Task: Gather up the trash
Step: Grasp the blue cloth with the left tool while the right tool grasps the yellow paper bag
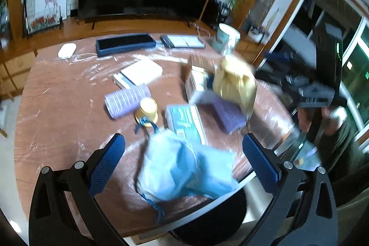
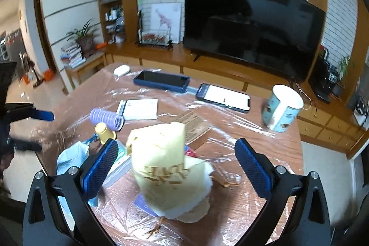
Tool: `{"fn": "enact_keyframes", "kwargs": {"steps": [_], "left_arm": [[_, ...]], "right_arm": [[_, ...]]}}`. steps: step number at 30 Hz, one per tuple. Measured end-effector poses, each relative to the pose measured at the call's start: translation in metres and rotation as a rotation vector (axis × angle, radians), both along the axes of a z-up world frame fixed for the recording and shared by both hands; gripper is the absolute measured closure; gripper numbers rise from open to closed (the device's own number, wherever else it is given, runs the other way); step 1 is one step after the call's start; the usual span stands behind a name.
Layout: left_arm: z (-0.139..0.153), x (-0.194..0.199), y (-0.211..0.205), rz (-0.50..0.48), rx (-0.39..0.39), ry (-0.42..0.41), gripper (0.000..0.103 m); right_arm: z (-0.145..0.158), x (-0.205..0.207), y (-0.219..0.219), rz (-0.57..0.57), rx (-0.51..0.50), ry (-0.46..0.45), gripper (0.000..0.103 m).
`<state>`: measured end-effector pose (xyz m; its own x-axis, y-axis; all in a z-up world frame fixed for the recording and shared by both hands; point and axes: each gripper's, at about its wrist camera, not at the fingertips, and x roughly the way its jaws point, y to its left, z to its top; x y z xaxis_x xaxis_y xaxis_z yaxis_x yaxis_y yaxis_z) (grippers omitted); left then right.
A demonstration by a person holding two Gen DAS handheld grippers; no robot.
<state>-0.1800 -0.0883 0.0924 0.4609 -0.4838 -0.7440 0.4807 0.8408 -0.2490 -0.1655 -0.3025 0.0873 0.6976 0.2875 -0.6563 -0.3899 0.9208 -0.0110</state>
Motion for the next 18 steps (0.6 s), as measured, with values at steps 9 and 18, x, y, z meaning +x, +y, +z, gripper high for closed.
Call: {"fn": "enact_keyframes", "kwargs": {"steps": [9,18], "left_arm": [[-0.047,-0.006,-0.030,-0.048,0.136,0.024,0.001],[-0.063,0.009,-0.035,-0.053,0.148,0.039,0.001]], "right_arm": [[-0.034,0.019,0.029,0.023,-0.117,0.069,0.004],[-0.054,0.039,0.030,0.009,-0.113,0.138,0.004]]}}
